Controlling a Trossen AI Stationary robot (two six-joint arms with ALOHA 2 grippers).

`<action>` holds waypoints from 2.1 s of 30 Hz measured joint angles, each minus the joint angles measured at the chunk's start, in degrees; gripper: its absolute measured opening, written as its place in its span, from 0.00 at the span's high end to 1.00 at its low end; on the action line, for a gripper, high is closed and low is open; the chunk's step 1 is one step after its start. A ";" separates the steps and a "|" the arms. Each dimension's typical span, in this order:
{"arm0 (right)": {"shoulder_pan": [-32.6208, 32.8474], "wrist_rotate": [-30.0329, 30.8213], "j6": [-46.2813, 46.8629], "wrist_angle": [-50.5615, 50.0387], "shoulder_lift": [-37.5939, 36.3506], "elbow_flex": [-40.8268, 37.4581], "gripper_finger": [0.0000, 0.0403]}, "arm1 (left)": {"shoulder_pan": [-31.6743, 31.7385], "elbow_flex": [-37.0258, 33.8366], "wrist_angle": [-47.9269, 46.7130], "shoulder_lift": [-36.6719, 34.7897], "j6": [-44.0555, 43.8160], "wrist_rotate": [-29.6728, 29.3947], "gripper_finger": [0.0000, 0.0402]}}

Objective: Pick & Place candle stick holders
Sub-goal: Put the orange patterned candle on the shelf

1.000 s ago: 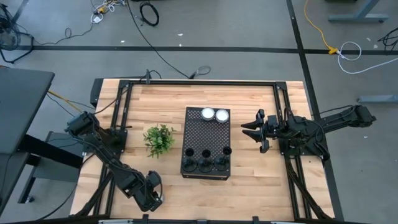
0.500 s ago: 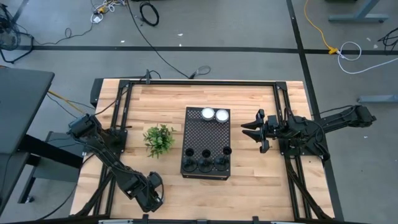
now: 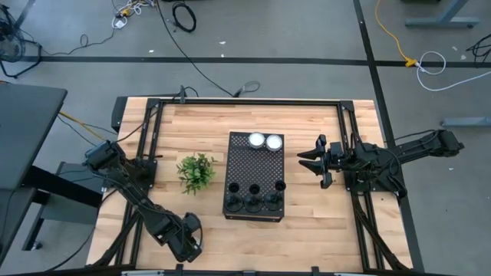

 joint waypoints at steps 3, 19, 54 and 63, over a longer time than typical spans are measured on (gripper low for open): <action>-0.01 0.00 0.00 0.00 0.00 0.00 0.72 | 0.28 0.00 -0.04 0.00 0.00 -0.21 0.66; -0.01 0.00 -0.01 -1.34 0.00 -0.01 0.72 | 0.35 0.00 0.31 0.00 0.02 -0.35 0.90; -0.01 0.11 -2.29 -1.86 0.00 -0.02 0.72 | 8.82 0.46 -6.55 -17.10 11.58 -4.89 1.00; -0.02 0.04 -1.45 -1.83 -0.02 -0.01 0.72 | 16.18 14.66 -30.30 -22.01 21.39 -12.87 1.00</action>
